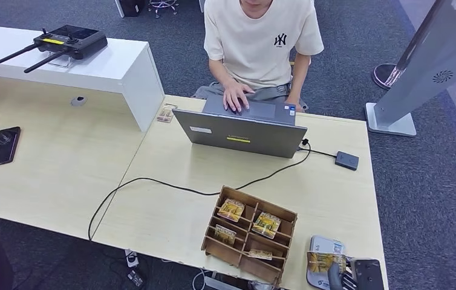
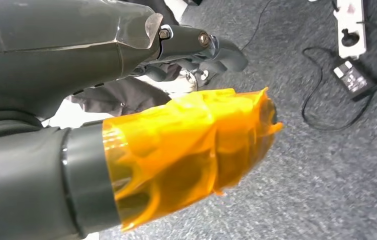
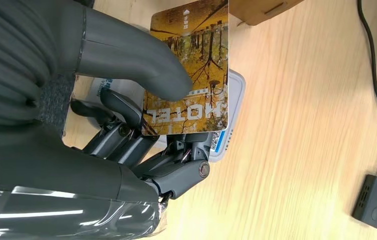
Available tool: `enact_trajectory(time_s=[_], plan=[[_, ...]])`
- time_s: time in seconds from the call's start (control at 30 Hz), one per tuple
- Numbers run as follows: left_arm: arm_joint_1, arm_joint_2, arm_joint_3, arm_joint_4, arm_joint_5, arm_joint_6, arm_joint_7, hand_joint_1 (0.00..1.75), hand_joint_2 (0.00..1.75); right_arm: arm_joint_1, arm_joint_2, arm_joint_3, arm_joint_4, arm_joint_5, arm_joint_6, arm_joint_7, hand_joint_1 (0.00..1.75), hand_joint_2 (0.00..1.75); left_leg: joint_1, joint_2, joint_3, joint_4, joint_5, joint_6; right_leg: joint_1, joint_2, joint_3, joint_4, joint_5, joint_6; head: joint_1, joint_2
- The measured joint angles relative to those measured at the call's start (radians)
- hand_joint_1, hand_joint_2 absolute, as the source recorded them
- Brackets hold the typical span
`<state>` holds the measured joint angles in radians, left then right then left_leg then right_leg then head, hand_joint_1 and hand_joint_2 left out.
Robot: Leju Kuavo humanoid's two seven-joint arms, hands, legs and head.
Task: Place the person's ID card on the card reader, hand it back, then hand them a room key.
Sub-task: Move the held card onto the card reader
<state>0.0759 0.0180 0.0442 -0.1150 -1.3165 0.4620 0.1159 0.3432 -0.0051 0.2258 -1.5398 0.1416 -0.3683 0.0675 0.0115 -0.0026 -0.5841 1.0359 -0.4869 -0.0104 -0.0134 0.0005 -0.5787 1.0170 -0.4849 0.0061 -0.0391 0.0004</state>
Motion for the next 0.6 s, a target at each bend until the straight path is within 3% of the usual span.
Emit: enact_trajectory(time_s=[0.6], plan=[[-0.026, 0.010, 0.016, 0.081, 0.003, 0.000, -0.003, 0.00, 0.00, -0.034, -0.039, 0.059, 0.034, -0.023, -0.020, 0.013, 1.75, 1.75, 0.000, 0.000, 0.001, 0.000, 0.000, 0.000, 0.000, 0.000, 0.001, 0.000, 0.000, 0.000, 0.000, 0.000]])
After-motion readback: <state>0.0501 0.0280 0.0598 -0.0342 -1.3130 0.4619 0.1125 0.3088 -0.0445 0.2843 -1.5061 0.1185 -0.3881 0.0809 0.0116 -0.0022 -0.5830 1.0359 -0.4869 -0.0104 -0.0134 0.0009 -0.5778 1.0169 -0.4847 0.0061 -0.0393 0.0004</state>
